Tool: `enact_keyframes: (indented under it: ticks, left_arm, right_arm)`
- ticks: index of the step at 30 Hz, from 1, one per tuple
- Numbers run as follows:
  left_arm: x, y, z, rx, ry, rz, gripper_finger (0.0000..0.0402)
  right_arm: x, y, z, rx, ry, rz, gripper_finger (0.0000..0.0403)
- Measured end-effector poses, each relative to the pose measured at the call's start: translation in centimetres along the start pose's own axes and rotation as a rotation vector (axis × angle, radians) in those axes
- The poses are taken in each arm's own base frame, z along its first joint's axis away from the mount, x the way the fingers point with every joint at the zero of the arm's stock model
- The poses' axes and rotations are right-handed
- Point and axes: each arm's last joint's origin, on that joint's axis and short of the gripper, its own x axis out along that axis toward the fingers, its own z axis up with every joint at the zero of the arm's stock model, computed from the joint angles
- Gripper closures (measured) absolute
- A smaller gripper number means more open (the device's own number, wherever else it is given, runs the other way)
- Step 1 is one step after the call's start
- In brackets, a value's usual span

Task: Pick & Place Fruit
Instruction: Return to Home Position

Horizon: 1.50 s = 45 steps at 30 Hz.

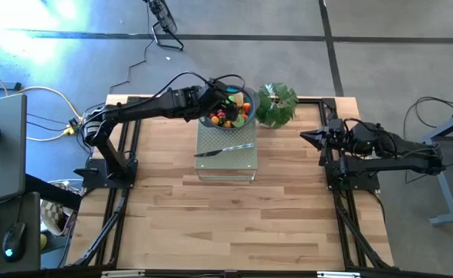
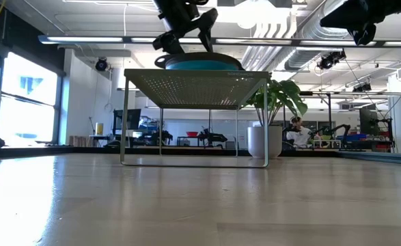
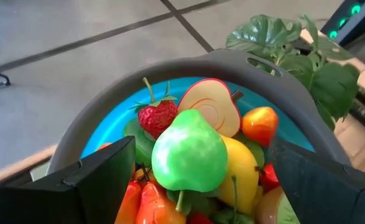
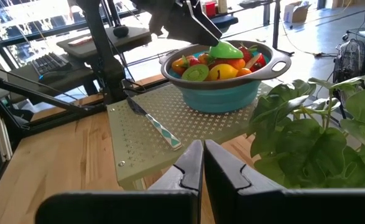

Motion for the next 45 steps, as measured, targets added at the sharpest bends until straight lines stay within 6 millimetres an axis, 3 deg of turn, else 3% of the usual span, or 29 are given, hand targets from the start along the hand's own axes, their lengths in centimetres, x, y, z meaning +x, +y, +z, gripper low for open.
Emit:
enact_keyframes:
  ticks: [4,10,23,31,39,45]
  left_arm:
    - [0.0,0.0,0.0,-0.081,0.003,-0.005,0.0041]
    - [-0.5,-1.1,-0.5,0.091,0.017,-0.079,0.0041]
    - [-4.6,-5.0,-1.5,0.291,-0.089,-0.259,0.0041]
    - [-8.0,-4.3,-0.7,0.344,-0.156,-0.311,0.0041]
    - [-12.2,-4.1,-3.6,0.425,-0.229,-0.421,0.0041]
    - [-14.9,-2.6,-5.4,0.433,-0.333,-0.523,0.0041]
  right_arm:
    - [0.0,0.0,0.0,0.0,-0.001,0.0,0.0396]
    - [0.0,0.0,0.0,0.0,0.002,0.0,0.0396]
    - [0.0,0.0,0.0,-0.008,0.0,0.0,0.0396]
    - [0.0,0.0,0.0,-0.008,0.0,0.0,0.0396]
    - [0.0,0.0,0.0,0.005,0.003,0.004,0.0396]
    - [0.0,0.0,0.0,-0.002,0.003,0.004,0.0396]
